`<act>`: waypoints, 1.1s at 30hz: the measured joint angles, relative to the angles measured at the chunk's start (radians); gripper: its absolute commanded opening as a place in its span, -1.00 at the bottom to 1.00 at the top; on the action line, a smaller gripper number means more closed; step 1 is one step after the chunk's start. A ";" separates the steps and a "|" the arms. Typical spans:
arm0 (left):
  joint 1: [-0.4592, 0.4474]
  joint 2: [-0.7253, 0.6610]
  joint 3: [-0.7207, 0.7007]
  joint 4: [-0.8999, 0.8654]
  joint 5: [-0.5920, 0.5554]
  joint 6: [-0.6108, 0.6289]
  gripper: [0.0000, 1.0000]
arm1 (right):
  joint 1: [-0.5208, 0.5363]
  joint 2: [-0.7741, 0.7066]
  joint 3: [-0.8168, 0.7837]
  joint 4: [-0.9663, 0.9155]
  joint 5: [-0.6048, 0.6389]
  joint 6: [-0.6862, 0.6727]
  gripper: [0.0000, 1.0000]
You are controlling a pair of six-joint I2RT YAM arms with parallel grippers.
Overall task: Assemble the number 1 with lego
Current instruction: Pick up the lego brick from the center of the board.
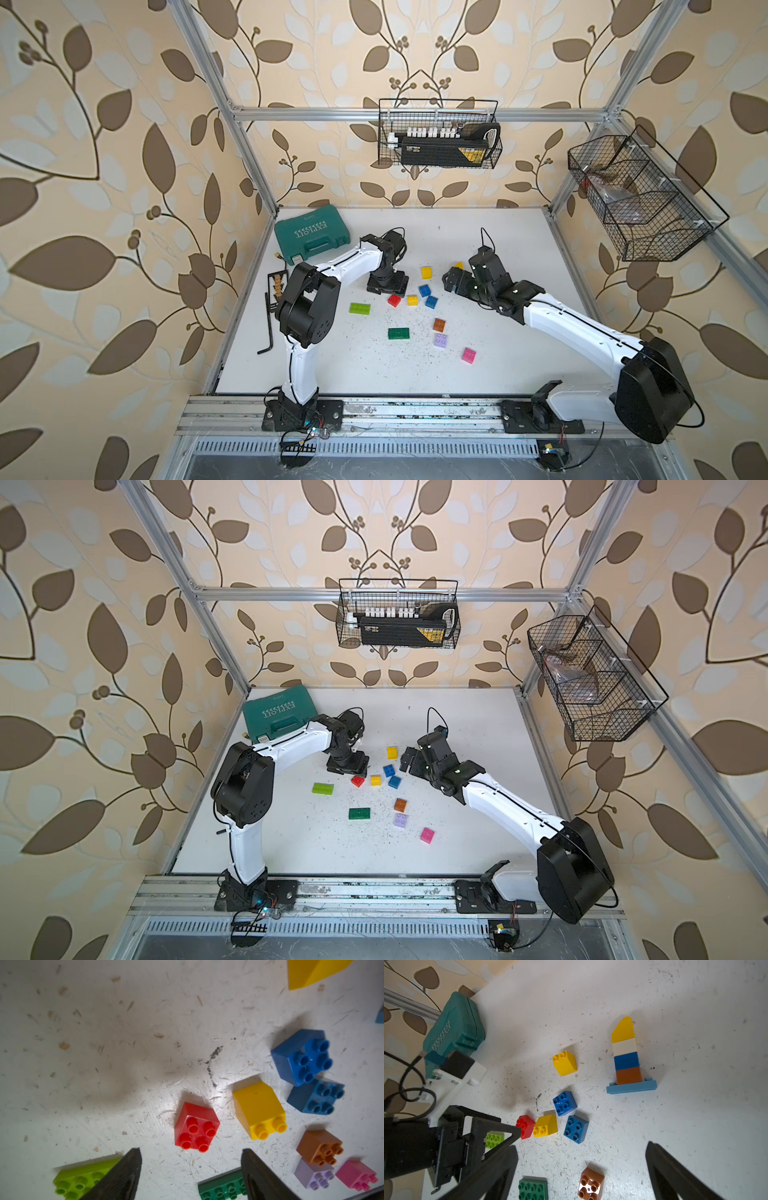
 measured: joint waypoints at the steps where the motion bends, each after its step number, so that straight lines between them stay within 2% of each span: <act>1: 0.000 0.010 0.000 0.000 0.002 0.008 0.46 | 0.000 0.000 0.000 0.000 0.000 0.000 0.99; 9: 0.000 0.070 0.006 0.002 0.005 0.032 0.37 | -0.003 0.011 0.011 0.000 -0.006 0.000 0.99; 17: 0.002 0.085 0.010 0.007 0.003 0.028 -0.11 | -0.005 0.014 0.012 0.000 -0.010 0.000 0.99; 27: 0.003 0.085 0.012 0.001 0.014 -0.061 -0.62 | -0.008 0.020 0.015 -0.001 -0.018 0.000 0.99; 33: 0.009 0.084 0.012 -0.031 0.013 -0.137 -0.70 | -0.008 0.026 0.017 -0.001 -0.019 0.000 0.99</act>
